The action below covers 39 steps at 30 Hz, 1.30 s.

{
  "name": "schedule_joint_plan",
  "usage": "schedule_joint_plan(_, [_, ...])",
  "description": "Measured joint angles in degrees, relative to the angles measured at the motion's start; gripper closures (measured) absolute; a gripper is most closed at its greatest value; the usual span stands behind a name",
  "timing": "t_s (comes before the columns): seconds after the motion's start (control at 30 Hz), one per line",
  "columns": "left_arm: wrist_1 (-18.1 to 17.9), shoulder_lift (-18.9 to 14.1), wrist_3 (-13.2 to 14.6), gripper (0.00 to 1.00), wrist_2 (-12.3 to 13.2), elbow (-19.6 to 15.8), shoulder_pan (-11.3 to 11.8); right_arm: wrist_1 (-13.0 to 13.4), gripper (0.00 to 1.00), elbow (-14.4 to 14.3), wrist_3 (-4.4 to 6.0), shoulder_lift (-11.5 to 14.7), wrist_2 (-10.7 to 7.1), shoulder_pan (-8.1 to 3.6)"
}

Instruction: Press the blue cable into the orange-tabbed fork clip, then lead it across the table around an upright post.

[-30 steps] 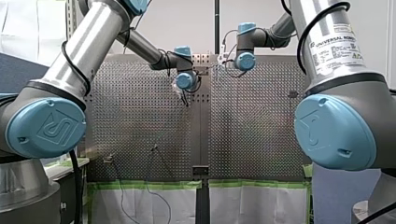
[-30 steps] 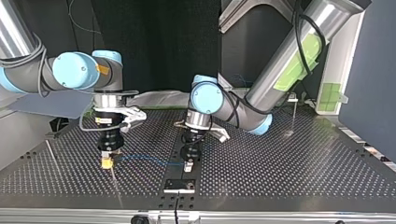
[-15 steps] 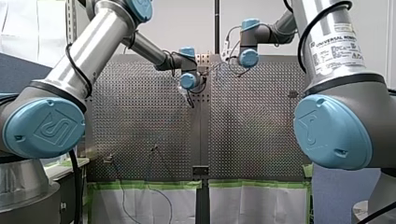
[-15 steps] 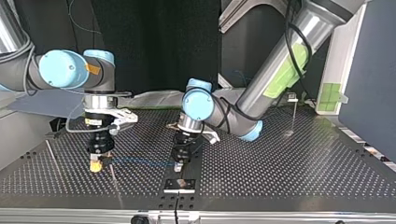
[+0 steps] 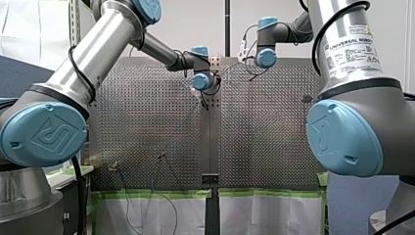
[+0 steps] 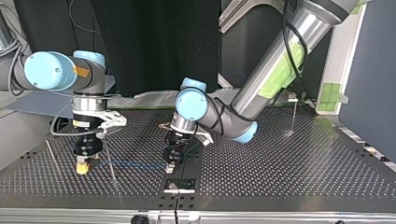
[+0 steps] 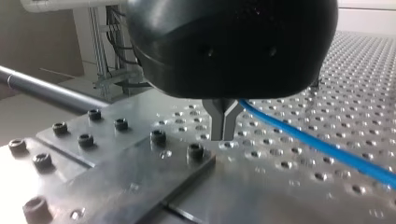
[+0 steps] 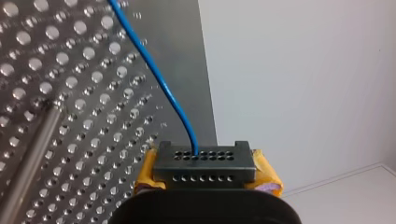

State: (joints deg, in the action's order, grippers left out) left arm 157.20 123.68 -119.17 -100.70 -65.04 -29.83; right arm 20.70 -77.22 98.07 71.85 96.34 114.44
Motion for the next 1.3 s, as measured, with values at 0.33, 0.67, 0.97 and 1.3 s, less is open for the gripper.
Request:
schedule_joint_plan(0.33, [0.2, 0.2, -0.1, 1.0, -0.3, 0.9, -1.8, -0.8, 1.0, -0.1, 0.27, 0.1, 0.0, -2.86])
schedule_joint_plan(0.67, [2.8, 3.6, -0.1, 1.0, -0.3, 4.2, -2.1, -1.7, 1.0, -0.1, 0.26, 0.1, -0.08, -4.87])
schedule_joint_plan(0.97, [2.9, 3.8, -0.1, 1.0, -0.4, 4.5, -1.9, -1.8, 1.0, -0.8, 0.29, -0.1, -0.09, -6.69])
schedule_joint_plan(1.3, [2.8, 3.8, -0.1, 1.0, -0.5, 4.5, -1.7, -1.5, 1.0, -2.8, 0.3, -0.5, -0.05, -8.56])
